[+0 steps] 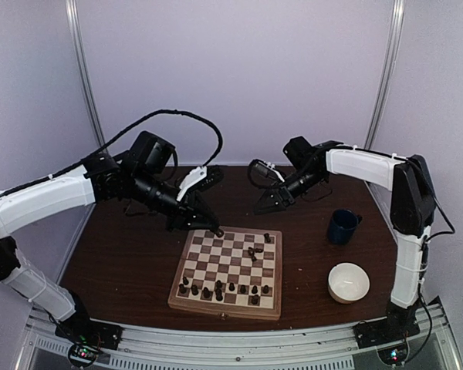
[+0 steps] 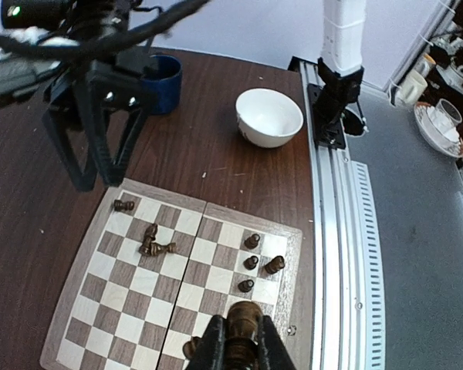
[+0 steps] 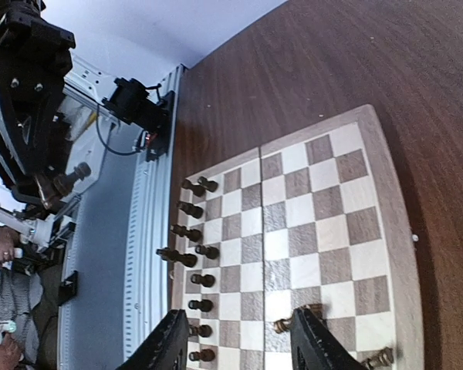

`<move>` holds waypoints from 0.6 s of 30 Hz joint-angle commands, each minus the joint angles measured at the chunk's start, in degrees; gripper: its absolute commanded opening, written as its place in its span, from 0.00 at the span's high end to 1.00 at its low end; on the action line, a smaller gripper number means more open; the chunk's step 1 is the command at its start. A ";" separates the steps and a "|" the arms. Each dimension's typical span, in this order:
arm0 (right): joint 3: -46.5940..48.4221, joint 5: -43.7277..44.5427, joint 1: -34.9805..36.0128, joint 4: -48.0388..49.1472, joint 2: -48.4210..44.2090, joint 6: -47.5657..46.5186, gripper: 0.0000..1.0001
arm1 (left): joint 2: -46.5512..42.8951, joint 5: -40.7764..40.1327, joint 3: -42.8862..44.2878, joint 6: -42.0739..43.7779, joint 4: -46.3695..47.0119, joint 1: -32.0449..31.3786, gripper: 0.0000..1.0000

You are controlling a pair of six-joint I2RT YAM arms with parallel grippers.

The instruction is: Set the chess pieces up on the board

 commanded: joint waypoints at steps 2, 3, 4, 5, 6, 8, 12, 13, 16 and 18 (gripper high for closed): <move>9.21 -10.59 2.67 -15.04 6.02 -3.29 0.53 | 1.31 1.51 6.36 13.70 -9.56 -3.15 0.94; 11.06 -11.56 3.08 -17.88 7.15 -4.20 0.54 | 1.74 1.43 7.12 14.08 -9.95 -3.70 0.94; 12.33 -12.39 3.50 -20.55 8.11 -4.77 0.55 | 2.31 1.17 7.86 14.21 -10.10 -4.16 0.95; 12.89 -12.95 3.88 -21.22 8.71 -4.84 0.56 | 2.83 1.20 8.51 14.20 -10.11 -4.26 0.96; 12.77 -13.24 4.17 -20.95 8.89 -4.52 0.57 | 3.30 1.16 8.98 13.43 -9.52 -4.24 0.96; 11.17 -12.64 4.55 -18.01 8.53 -2.53 0.58 | 4.32 -1.87 9.51 9.24 -7.24 -4.28 0.99; 6.97 -10.20 4.30 -11.54 6.01 0.98 0.60 | 7.89 -9.41 10.86 0.28 -4.86 -4.04 1.00; 6.43 -9.47 4.29 -11.28 5.22 0.86 0.60 | 8.72 -10.50 11.21 -2.21 -4.61 -3.90 1.00; 3.93 -6.59 4.11 -8.10 1.86 1.17 0.61 | 7.75 -14.38 8.47 -13.30 0.88 -3.32 1.00; 1.14 -3.35 3.87 -3.88 -1.30 2.56 0.61 | 5.54 -19.16 5.21 -21.31 6.22 -2.42 1.00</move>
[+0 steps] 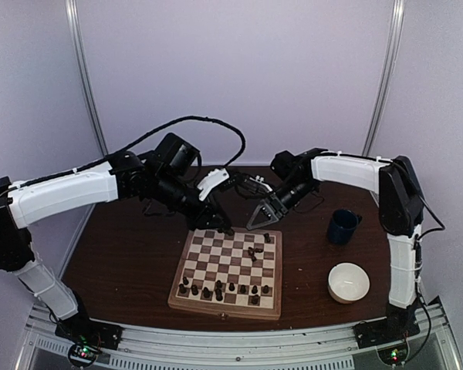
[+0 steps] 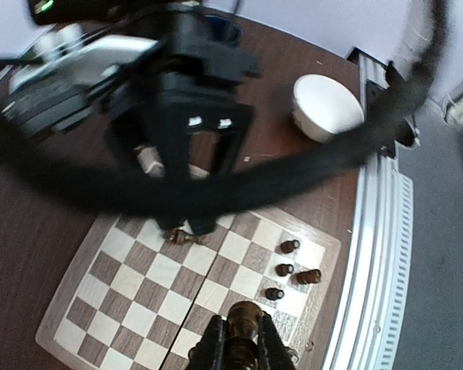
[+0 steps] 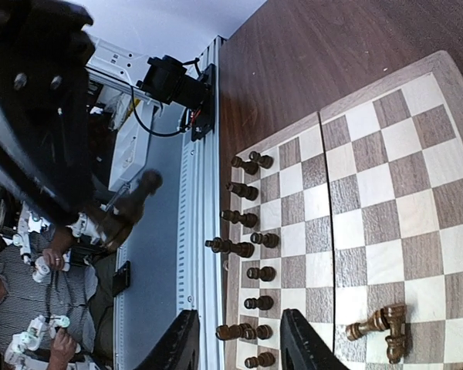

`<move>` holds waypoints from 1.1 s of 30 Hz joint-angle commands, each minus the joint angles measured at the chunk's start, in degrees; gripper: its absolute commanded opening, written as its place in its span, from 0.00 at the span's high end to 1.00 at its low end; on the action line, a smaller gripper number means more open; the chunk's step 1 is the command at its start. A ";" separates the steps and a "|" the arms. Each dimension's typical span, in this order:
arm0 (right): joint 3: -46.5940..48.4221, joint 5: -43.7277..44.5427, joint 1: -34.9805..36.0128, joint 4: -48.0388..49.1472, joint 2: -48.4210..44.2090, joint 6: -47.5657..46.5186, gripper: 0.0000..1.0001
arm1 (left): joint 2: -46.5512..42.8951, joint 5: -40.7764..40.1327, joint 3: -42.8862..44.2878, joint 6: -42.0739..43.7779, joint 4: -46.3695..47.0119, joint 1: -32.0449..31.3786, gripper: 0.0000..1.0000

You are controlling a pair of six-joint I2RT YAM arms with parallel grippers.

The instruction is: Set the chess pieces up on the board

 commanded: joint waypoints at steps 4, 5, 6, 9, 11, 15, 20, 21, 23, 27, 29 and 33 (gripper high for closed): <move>-8.44 11.68 -0.57 14.15 -13.99 3.27 0.55 | -7.52 -16.65 -10.49 -34.52 19.89 5.05 1.00; -9.10 12.89 -0.52 15.59 -15.06 3.68 0.54 | -8.15 -17.14 -12.38 -38.52 23.50 5.60 1.00; -9.35 13.87 -0.48 16.55 -15.62 4.10 0.54 | -8.59 -17.64 -14.25 -41.83 26.26 5.98 1.00; -8.60 16.05 -0.24 18.37 -16.09 6.44 0.50 | -9.35 -18.76 -18.68 -49.76 34.71 6.28 1.00; -7.96 17.51 -0.06 19.79 -15.84 8.92 0.49 | -9.69 -19.32 -21.31 -54.05 41.13 6.31 1.00; -8.18 18.47 0.36 26.61 -15.58 15.92 0.48 | -10.35 -20.72 -25.63 -60.70 52.91 6.31 1.00; -10.02 15.97 1.18 38.83 -14.71 27.63 0.47 | -10.84 -22.61 -30.53 -65.76 66.54 6.31 1.00; -9.82 15.15 1.53 40.32 -14.24 29.06 0.47 | -10.88 -22.98 -31.07 -66.50 68.29 6.31 1.00; -9.33 14.21 2.44 42.01 -13.21 30.95 0.47 | -10.83 -23.68 -31.95 -67.89 71.21 6.35 1.00; -9.01 13.01 3.78 44.86 -12.08 32.80 0.47 | -10.03 -23.65 -32.62 -69.98 74.82 6.33 1.00; -8.62 12.52 4.36 45.60 -11.67 33.10 0.47 | -9.43 -23.47 -33.15 -71.27 76.81 6.31 1.00; -8.17 12.60 5.16 46.03 -11.05 33.28 0.47 | -7.89 -22.38 -33.25 -73.44 79.09 6.31 1.00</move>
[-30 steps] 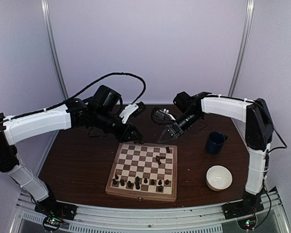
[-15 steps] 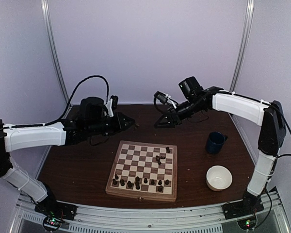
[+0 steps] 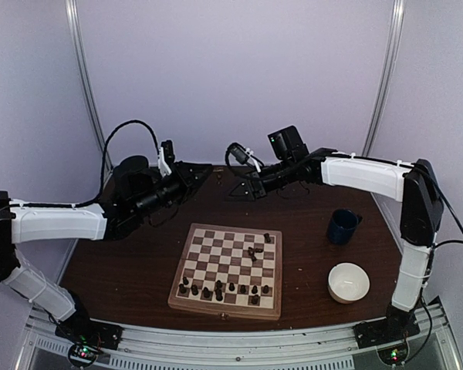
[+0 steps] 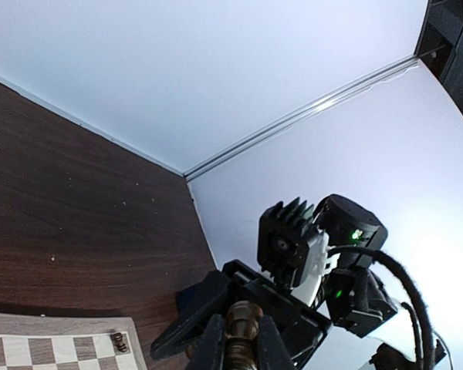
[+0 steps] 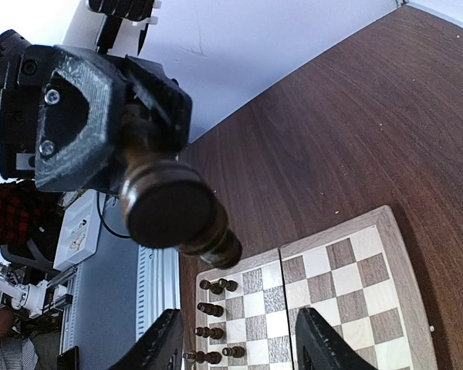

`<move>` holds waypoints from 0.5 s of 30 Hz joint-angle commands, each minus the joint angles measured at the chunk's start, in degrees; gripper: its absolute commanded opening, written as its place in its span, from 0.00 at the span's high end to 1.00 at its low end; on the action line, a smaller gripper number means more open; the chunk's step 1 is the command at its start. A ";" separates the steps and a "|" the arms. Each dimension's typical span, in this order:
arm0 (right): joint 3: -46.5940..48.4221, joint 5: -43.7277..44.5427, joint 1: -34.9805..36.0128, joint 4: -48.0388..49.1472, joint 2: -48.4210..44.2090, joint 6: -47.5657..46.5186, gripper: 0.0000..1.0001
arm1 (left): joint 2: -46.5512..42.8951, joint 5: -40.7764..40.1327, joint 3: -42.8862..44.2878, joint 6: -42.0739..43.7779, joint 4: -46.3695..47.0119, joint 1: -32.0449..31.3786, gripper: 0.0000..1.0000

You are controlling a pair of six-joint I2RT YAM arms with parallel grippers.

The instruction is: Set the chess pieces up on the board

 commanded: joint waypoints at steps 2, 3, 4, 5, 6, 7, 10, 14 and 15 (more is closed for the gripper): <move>1.11 -1.40 0.80 4.23 0.49 2.34 0.47 | 1.80 0.71 -0.77 -4.68 9.05 -0.10 1.00; 1.23 -1.33 0.78 4.41 0.46 2.34 0.47 | 2.15 0.86 -0.87 -5.48 9.85 -0.10 1.00; 1.38 -1.36 0.80 4.51 0.45 2.30 0.47 | 2.41 1.02 -0.95 -5.99 10.27 -0.10 1.00; 1.57 -1.56 0.79 4.53 0.46 2.26 0.47 | 2.61 1.14 -1.00 -6.35 10.52 -0.10 1.00; 1.82 -1.78 0.80 4.70 0.46 2.24 0.47 | 2.80 1.25 -1.06 -6.63 10.66 -0.10 1.00; 1.88 -1.87 0.79 4.82 0.45 2.21 0.47 | 2.96 1.35 -1.11 -6.96 10.77 -0.10 1.00; 2.28 -2.04 0.77 5.03 0.54 2.21 0.48 | 3.65 1.75 -1.11 -8.19 11.42 -0.10 1.00; 2.52 -2.76 0.79 5.64 0.59 2.54 0.54 | 4.43 2.36 -1.06 -9.36 12.02 -0.10 1.00; 2.46 -2.98 0.74 5.98 0.63 2.98 0.55 | 4.51 2.48 -1.11 -9.58 12.11 -0.10 1.00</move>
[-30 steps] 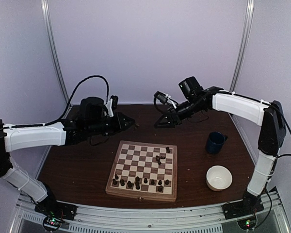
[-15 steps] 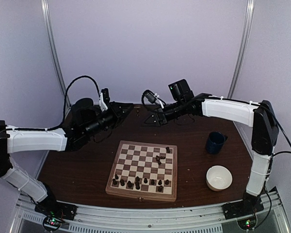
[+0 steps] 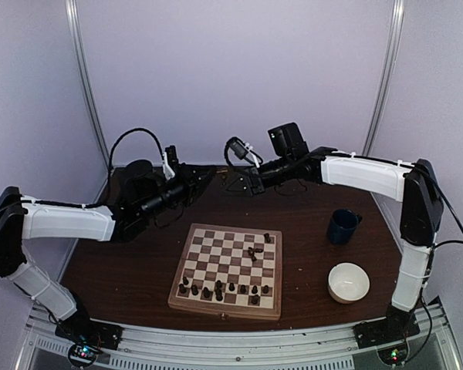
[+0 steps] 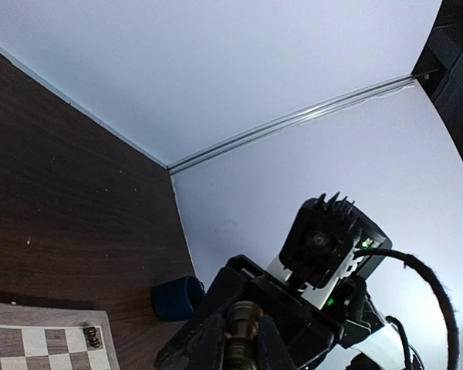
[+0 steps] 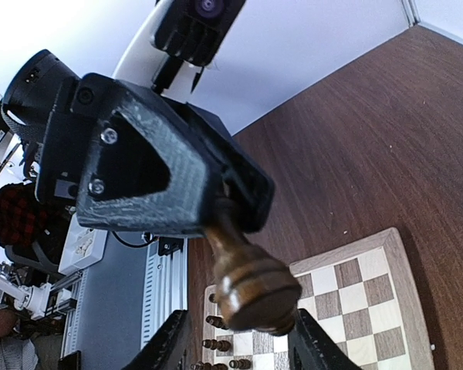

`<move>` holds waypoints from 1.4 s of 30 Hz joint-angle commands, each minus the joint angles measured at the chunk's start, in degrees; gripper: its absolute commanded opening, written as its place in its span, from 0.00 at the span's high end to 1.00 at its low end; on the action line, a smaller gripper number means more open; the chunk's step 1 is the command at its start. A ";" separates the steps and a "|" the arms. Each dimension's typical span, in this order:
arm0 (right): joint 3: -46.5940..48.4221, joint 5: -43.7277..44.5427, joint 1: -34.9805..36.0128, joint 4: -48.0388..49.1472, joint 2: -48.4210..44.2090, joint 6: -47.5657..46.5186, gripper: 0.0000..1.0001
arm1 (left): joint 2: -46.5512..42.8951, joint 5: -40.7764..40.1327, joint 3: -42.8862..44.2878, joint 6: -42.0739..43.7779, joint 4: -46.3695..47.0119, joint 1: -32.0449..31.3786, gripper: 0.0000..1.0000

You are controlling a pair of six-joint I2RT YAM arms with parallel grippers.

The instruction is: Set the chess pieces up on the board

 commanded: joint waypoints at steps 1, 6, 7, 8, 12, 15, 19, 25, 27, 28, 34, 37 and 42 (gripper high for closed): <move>1.69 -1.60 -0.04 2.84 0.48 1.12 0.57 | 0.87 1.44 -0.51 -2.28 4.80 -0.10 1.00; 1.53 -1.44 -0.30 4.35 0.69 2.81 0.60 | 1.24 1.74 -1.07 -3.19 5.89 -0.10 1.00; 1.39 -1.55 -0.35 4.86 0.80 3.33 0.61 | 1.22 1.65 -1.12 -3.39 6.01 -0.10 1.00; 1.20 -1.66 -0.44 5.37 0.90 3.83 0.64 | 1.24 1.59 -1.24 -3.39 6.10 -0.05 1.00; 0.28 -1.57 -1.03 8.77 1.26 7.22 0.74 | 1.11 1.76 -1.16 -3.38 5.81 -0.09 1.00; -0.14 -1.55 -1.52 10.19 1.58 8.73 0.82 | 1.11 1.80 -1.22 -3.20 5.57 -0.10 1.00; -0.83 -1.09 -1.74 10.23 1.54 8.79 0.90 | 0.66 1.84 -0.89 -1.57 4.23 0.08 1.00; -3.02 0.06 -2.24 3.64 -0.18 2.48 0.92 | -1.87 4.04 3.02 5.80 -6.01 1.22 1.00; -4.58 0.90 -3.02 -0.56 -1.48 -1.96 0.92 | -3.15 6.27 7.33 12.44 -16.81 1.43 1.00; -5.33 1.60 -3.59 -2.89 -2.37 -4.58 0.92 | -3.62 7.30 10.23 16.51 -23.63 1.47 1.00; -10.95 7.47 -9.07 -13.65 -8.61 -18.94 0.91 | -3.22 11.54 23.39 38.38 -56.63 0.77 1.00; -14.60 9.45 -11.66 -13.17 -11.86 -21.03 0.91 | -0.95 12.78 28.33 48.45 -69.07 -0.90 1.00; -18.74 12.02 -13.90 -10.89 -15.30 -22.70 0.91 | 3.15 7.31 33.79 61.31 -82.63 -9.23 1.00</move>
